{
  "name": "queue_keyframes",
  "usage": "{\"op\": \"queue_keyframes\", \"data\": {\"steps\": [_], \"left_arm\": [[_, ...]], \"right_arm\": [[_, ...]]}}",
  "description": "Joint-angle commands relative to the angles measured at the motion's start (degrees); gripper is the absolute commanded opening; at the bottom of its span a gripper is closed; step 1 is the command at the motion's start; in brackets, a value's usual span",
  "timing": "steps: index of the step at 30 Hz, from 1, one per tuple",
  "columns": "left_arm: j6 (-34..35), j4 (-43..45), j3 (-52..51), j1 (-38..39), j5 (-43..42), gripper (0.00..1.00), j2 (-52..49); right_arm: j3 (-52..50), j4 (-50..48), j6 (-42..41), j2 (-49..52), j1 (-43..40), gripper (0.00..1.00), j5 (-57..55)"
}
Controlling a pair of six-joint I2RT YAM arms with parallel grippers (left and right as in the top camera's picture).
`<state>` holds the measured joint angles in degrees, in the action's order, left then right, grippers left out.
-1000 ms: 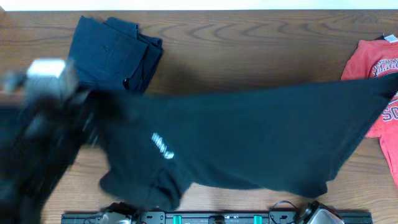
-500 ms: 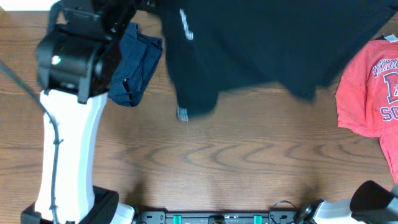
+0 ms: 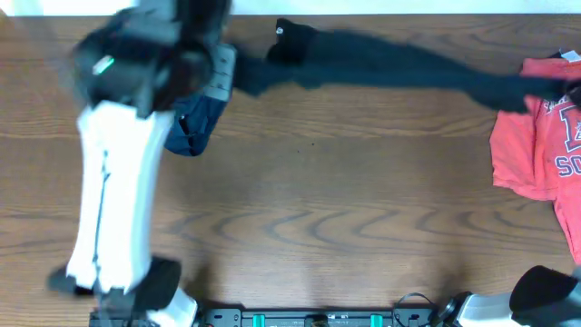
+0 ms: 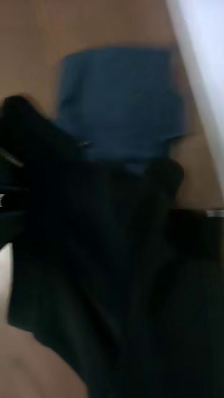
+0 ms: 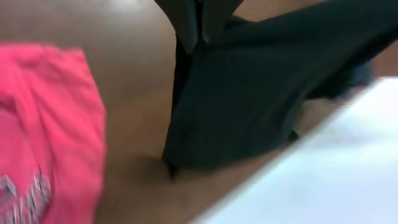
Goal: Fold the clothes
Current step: 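Lift the polo's bottom edge with both grippers and fold it upward, then lay the folded hem down and release both grippers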
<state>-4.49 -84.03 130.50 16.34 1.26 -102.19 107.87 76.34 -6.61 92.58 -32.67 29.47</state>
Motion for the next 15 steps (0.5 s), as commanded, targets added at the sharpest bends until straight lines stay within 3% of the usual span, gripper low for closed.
{"op": "queue_keyframes", "data": {"steps": [1,8,15], "left_arm": [[2.05,-3.96,-4.33,-0.39,0.66,0.06,-6.01],[4.74,-9.60,-15.19,-0.39,-0.92,0.06,-13.22],[4.57,-12.72,-23.80,-0.26,-6.36,0.06,-11.82]], "right_arm": [[-9.60,-0.66,3.98,2.29,1.70,0.01,-8.31],[-28.94,-8.22,3.96,3.50,3.02,0.01,-8.28],[-31.06,-7.10,4.57,3.32,0.68,0.01,-8.57]]}}
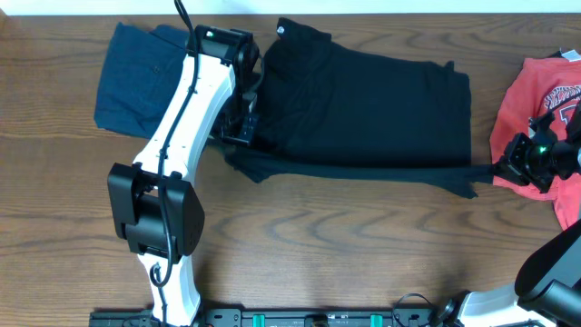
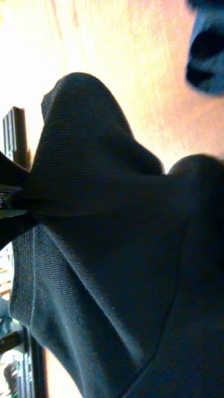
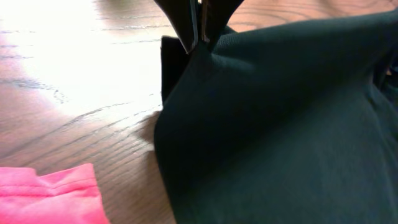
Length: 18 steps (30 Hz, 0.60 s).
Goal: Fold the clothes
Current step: 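Lay the folded hem down and release both grippers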
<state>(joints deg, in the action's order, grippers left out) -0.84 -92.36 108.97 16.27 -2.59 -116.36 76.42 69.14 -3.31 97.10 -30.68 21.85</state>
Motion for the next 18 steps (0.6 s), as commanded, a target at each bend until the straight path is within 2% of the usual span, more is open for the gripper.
{"op": "queue_keyframes", "data": {"steps": [1,11,18], "left_arm": [[0.90,-4.26,-3.61,-0.13,-3.52,0.06,2.75],[2.03,3.50,-25.05,0.15,-5.55,0.06,9.38],[2.03,9.53,-37.05,0.22,-13.33,0.06,16.55]], "right_arm": [[0.39,0.33,1.27,-1.20,-1.79,0.01,-1.11],[0.39,2.99,-0.28,-1.20,-8.76,0.01,-3.02],[0.37,6.47,-0.26,-1.20,-9.09,0.01,-4.94]]}}
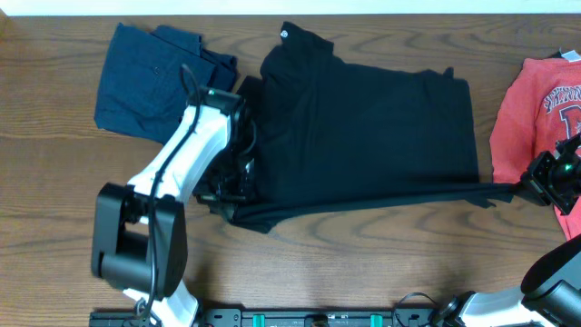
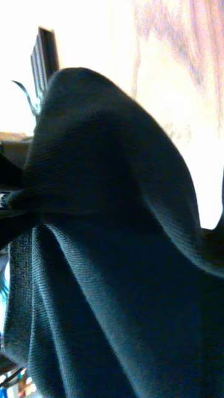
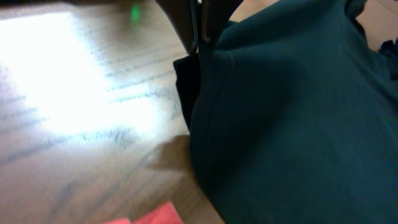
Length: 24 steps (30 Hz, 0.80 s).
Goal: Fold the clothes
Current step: 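Lay the folded hem down and release both grippers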
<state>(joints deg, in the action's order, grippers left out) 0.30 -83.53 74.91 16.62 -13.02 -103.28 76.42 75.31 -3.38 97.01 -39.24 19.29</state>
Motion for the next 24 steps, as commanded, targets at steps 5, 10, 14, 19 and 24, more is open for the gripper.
{"op": "queue_keyframes", "data": {"steps": [5,10,14,19,24], "left_arm": [[2.19,5.97,-7.58,-0.15,-5.64,0.06,8.11],[3.50,15.06,-7.56,-0.15,-5.84,0.06,11.19],[3.48,21.79,-7.56,-0.15,-6.03,0.06,12.44],[3.45,30.36,-7.56,-0.15,-5.99,0.06,12.41],[3.45,37.05,-7.56,-0.15,-5.84,0.06,12.41]], "right_arm": [[0.37,2.03,-0.11,-1.11,-0.31,0.01,-2.16],[0.37,0.20,8.37,-1.11,1.95,0.01,9.77],[0.37,-1.46,9.88,-1.11,4.55,0.01,12.20],[0.37,-6.19,4.59,-1.11,5.57,0.01,10.97],[0.37,-9.92,-0.94,-1.11,5.57,0.01,5.55]]}}
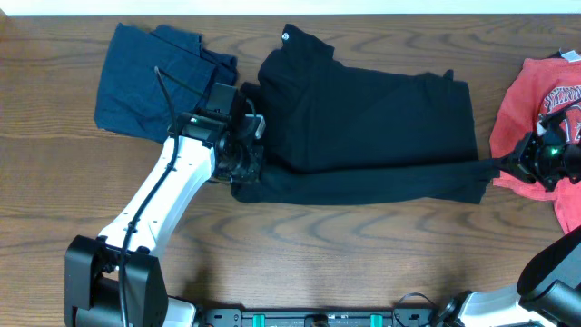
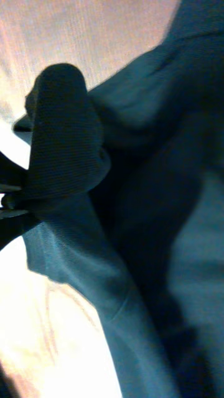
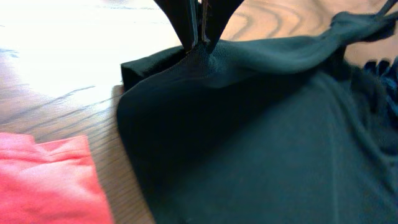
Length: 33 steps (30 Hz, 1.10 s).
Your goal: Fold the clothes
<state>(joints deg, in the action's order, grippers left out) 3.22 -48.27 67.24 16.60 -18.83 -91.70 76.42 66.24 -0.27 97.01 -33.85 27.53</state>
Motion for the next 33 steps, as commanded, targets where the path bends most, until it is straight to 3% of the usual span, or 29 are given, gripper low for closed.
{"op": "queue_keyframes", "data": {"steps": [1,9,10,17,20,22,24,25,30,33], "left_arm": [[0.50,2.93,0.11,-0.13,0.00,0.06,0.83],[-0.33,13.99,0.11,-0.13,0.07,0.08,0.83],[-0.39,15.21,0.11,-0.13,0.26,0.12,0.83],[-0.57,17.29,0.09,-0.13,0.46,0.17,0.68],[-0.59,17.29,0.09,-0.13,0.48,0.29,0.61],[-0.57,16.85,0.09,-0.13,1.14,0.39,0.61],[-0.59,15.52,0.09,-0.15,3.76,0.54,0.61],[-0.59,14.58,0.09,-0.20,5.40,0.56,0.61],[-0.59,8.90,0.09,-0.24,12.35,0.65,0.61],[-0.57,5.62,0.09,-0.55,12.90,0.69,0.61]], "right_arm": [[0.37,-1.33,-4.00,-1.11,0.17,0.01,-2.71],[0.37,-3.19,-6.40,-1.11,0.17,0.01,-5.51],[0.37,-3.45,-6.40,-1.11,0.17,0.01,-5.51],[0.37,-3.69,-6.56,-1.11,0.17,0.01,-5.51],[0.37,-3.76,-6.56,-1.11,0.15,0.05,-5.53],[0.37,-3.76,-6.56,-1.11,0.11,0.13,-5.81],[0.37,-4.00,-6.56,-1.11,0.11,0.43,-7.17],[0.37,-4.20,-6.56,-1.11,0.11,0.52,-7.96],[0.37,-5.46,-6.56,-1.11,0.11,0.61,-8.33],[0.07,-5.14,-7.26,-1.09,0.13,0.61,-9.62]]}}
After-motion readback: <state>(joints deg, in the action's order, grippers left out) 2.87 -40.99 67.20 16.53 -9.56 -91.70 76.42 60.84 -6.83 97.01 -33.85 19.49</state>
